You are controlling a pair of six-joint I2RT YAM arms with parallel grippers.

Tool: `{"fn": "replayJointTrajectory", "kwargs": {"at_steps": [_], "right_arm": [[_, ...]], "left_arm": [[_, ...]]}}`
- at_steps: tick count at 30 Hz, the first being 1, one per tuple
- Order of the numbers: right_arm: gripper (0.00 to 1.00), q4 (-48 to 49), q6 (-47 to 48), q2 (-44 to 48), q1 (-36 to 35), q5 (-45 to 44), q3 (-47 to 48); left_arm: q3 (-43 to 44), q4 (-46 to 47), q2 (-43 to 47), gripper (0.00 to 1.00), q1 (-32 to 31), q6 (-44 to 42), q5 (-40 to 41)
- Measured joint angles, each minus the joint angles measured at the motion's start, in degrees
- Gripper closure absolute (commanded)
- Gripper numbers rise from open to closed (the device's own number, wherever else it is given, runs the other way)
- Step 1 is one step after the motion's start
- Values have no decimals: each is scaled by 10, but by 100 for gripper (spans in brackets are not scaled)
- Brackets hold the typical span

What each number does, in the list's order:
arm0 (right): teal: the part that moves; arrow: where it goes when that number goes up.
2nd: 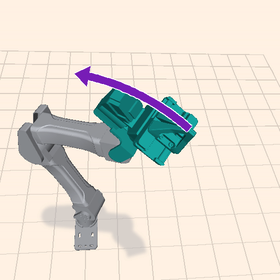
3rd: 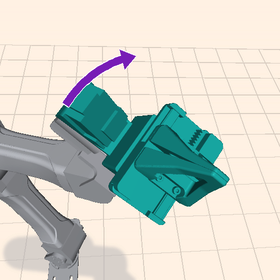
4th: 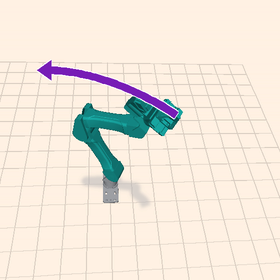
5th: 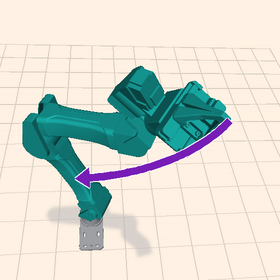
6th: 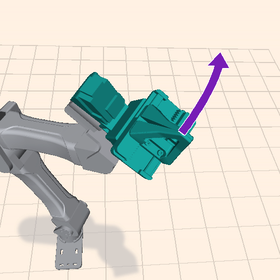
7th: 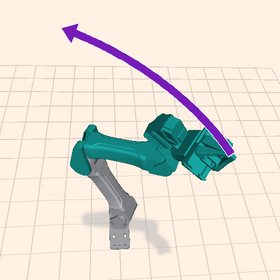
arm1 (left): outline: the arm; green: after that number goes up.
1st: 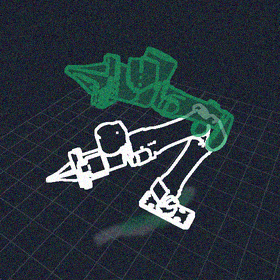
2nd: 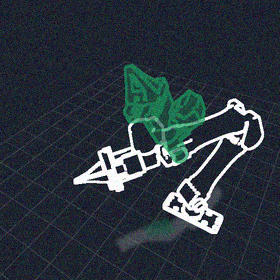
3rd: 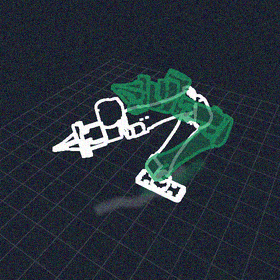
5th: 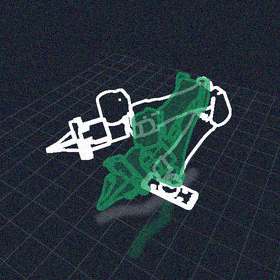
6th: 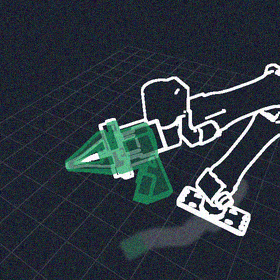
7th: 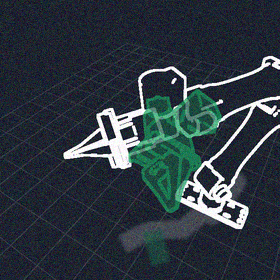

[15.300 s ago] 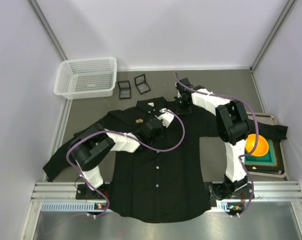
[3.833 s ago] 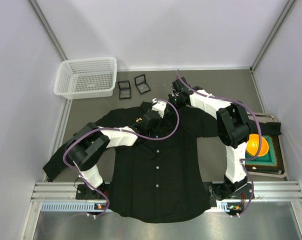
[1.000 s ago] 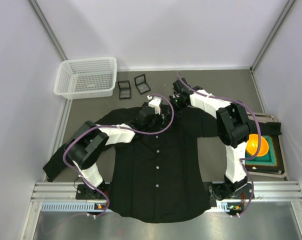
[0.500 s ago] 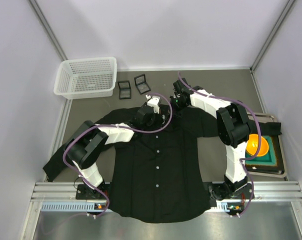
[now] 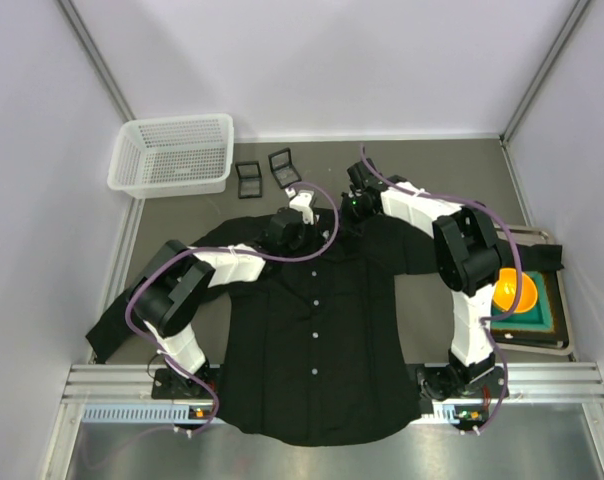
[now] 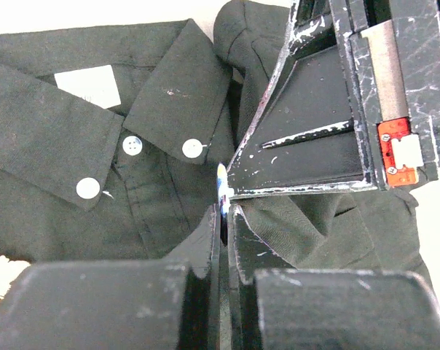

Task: Pin the brooch onto the clothing
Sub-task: Pin the brooch to the clothes.

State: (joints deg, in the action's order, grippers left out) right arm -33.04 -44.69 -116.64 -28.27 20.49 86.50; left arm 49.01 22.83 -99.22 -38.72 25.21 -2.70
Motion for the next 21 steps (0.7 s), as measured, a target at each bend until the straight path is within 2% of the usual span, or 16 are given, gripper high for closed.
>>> {"fn": "replayJointTrajectory", "kwargs": {"at_steps": [8, 18, 21], "right_arm": [[100, 12, -22, 7, 3, 4, -15], [100, 14, -25, 9, 3, 2, -15], [93, 14, -24, 10, 3, 1, -15]], "left_arm": [[-4, 9, 0, 100, 2, 33, -5], [-8, 24, 0, 100, 4, 35, -10], [-8, 28, 0, 100, 4, 35, -12]]}}
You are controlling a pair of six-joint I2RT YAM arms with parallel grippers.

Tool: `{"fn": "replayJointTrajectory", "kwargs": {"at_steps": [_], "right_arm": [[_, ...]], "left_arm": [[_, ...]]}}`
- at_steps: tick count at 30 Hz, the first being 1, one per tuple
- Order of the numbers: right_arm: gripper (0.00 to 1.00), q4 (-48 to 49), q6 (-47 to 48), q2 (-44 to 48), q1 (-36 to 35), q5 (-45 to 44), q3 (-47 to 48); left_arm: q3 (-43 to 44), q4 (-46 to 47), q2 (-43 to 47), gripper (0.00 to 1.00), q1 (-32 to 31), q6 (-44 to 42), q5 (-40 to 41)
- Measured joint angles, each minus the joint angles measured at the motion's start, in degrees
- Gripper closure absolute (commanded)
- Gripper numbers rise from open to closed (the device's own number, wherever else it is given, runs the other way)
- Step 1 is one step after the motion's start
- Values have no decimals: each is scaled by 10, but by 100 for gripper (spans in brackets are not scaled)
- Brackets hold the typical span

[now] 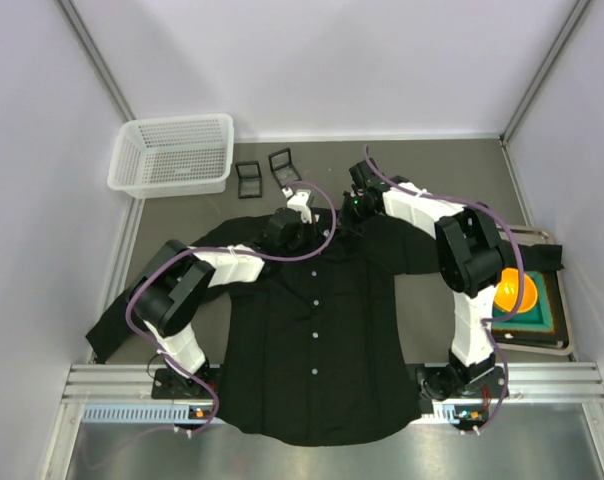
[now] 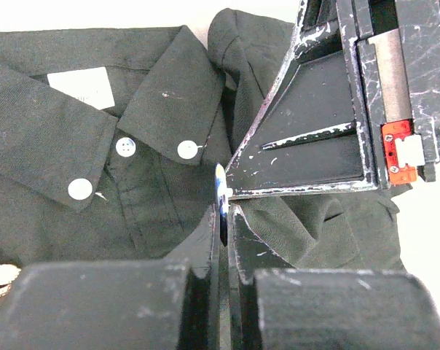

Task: Pin the brooch onto the clothing
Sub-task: Pin the brooch to the clothes.

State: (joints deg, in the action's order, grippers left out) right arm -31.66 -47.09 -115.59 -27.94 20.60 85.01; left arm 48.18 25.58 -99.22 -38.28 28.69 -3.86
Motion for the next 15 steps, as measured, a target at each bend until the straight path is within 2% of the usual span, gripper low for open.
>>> {"fn": "replayJointTrajectory", "kwargs": {"at_steps": [8, 10, 12, 13, 15], "right_arm": [[77, 0, 17, 0, 0, -5, 2], [69, 0, 25, 1, 1, -6, 2], [65, -1, 36, 1, 3, -8, 2], [58, -2, 38, 1, 4, -7, 2], [51, -2, 52, 3, 7, -8, 3]], "left_arm": [[-1, 5, 0, 100, 3, 2, -2], [-3, 9, 0, 100, 5, 6, -3], [-5, 14, 0, 100, 6, 11, -2], [-6, 17, 0, 100, 7, 14, -3], [-7, 23, 0, 100, 8, 16, -3]]}}
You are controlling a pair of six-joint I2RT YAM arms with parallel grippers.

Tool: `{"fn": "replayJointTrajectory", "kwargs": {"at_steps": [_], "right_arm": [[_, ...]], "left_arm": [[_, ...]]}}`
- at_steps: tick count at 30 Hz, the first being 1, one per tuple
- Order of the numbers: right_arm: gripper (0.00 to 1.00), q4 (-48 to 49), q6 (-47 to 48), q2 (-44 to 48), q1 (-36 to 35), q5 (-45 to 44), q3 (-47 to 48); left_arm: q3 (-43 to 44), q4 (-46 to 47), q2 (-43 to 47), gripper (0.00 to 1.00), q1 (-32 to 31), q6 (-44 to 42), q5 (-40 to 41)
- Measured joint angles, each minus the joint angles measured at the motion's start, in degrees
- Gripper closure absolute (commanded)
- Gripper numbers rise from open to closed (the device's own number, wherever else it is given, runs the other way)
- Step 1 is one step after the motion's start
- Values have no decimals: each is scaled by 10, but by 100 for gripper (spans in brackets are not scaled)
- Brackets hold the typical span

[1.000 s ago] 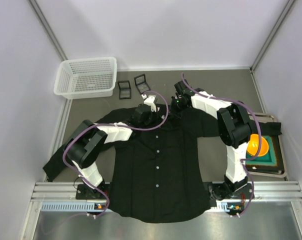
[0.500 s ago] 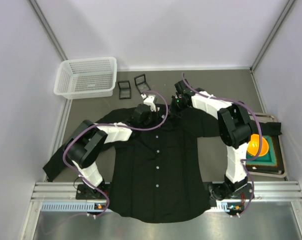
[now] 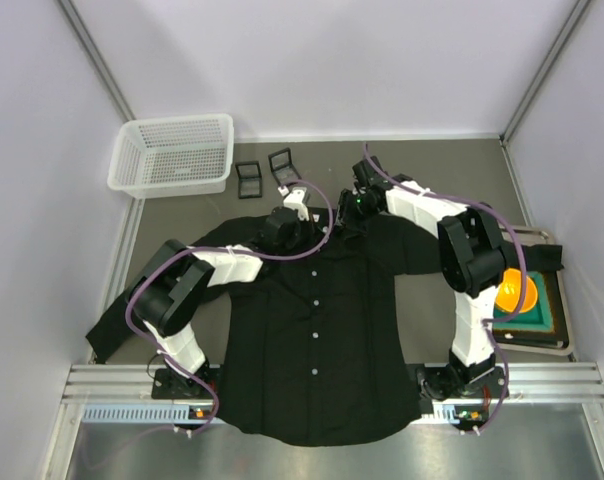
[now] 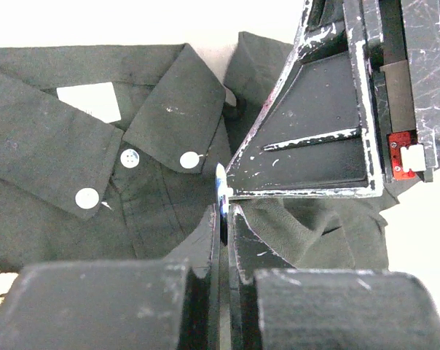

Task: Pin the brooch onto the clothing
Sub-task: Pin the brooch to the clothes.

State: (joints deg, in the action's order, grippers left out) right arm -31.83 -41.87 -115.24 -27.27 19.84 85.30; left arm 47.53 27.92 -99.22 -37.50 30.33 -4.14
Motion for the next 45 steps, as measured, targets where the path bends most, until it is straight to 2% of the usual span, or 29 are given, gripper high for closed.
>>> {"fn": "replayJointTrajectory", "kwargs": {"at_steps": [3, 9, 15, 23, 30, 37, 45], "right_arm": [[36, -2, 19, 5, 6, -1, 0], [20, -7, 80, 18, 17, 10, 7], [18, -3, 125, 23, 30, 31, 11], [16, 14, 168, 28, 63, 120, 2], [1, 43, 202, 42, 78, 164, -6], [2, 66, 200, 42, 83, 193, -6], [13, 69, 146, 42, 83, 189, -6]], "left_arm": [[0, 12, 0, 100, 2, 3, 0], [0, 29, 0, 100, 4, 7, -1], [0, 51, 0, 100, 6, 13, -6], [0, 83, 1, 100, 6, 16, -23], [0, 107, 9, 100, 7, 16, -29], [0, 111, 17, 100, 10, -1, -29], [1, 108, 23, 100, 10, -26, -24]]}}
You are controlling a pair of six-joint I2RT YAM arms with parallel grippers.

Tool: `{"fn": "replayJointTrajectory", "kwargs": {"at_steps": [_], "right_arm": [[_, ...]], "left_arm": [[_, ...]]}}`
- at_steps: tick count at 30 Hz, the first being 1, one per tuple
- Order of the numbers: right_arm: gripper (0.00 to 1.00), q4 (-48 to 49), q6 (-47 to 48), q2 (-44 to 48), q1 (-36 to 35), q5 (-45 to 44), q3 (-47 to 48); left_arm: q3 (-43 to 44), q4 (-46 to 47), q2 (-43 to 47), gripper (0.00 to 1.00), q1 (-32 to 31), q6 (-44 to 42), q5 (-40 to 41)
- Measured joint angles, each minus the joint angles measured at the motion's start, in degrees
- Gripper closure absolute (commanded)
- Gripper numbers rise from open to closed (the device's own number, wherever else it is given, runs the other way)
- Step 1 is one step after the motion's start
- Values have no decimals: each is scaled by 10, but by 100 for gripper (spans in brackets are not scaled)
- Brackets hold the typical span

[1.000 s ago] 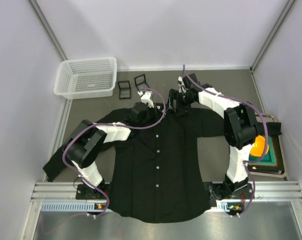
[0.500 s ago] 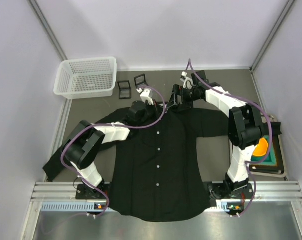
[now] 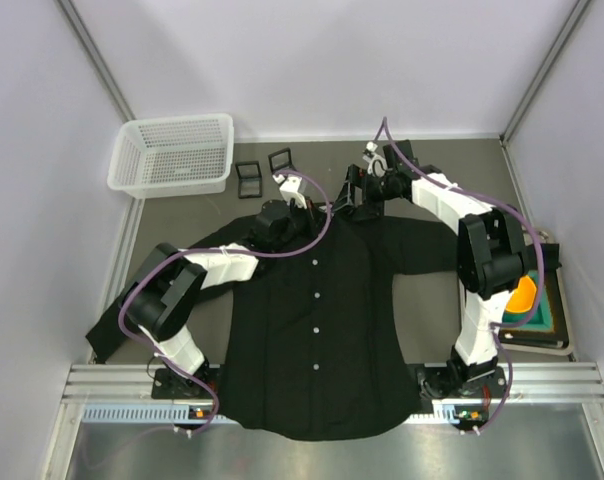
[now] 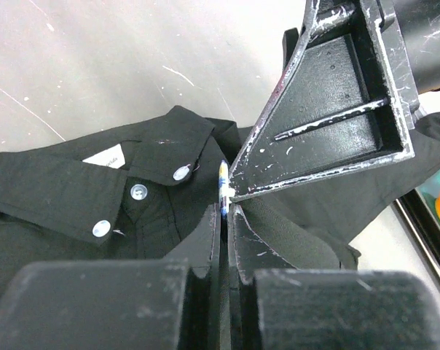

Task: Pin the brooch onto the clothing
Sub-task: Pin the brooch to the clothes.

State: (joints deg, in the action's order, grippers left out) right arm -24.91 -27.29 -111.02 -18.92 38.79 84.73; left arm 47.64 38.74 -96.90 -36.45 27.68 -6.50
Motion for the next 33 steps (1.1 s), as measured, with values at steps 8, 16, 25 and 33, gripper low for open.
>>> {"fn": "replayJointTrajectory", "kwargs": {"at_steps": [8, 16, 25, 33], "right_arm": [[14, 55, -79, 2, -2, 7, -32], [17, 99, -105, 3, -2, 18, -49], [23, 36, -76, 54, -16, -84, -56], [26, 43, -130, 58, -33, -48, -40]], "left_arm": [[2, -10, 0, 100, 0, -20, 17], [1, -10, 5, 100, 0, -21, 35], [1, -15, 5, 100, -11, -21, 30], [1, -67, -12, 100, -38, -5, -6]]}}
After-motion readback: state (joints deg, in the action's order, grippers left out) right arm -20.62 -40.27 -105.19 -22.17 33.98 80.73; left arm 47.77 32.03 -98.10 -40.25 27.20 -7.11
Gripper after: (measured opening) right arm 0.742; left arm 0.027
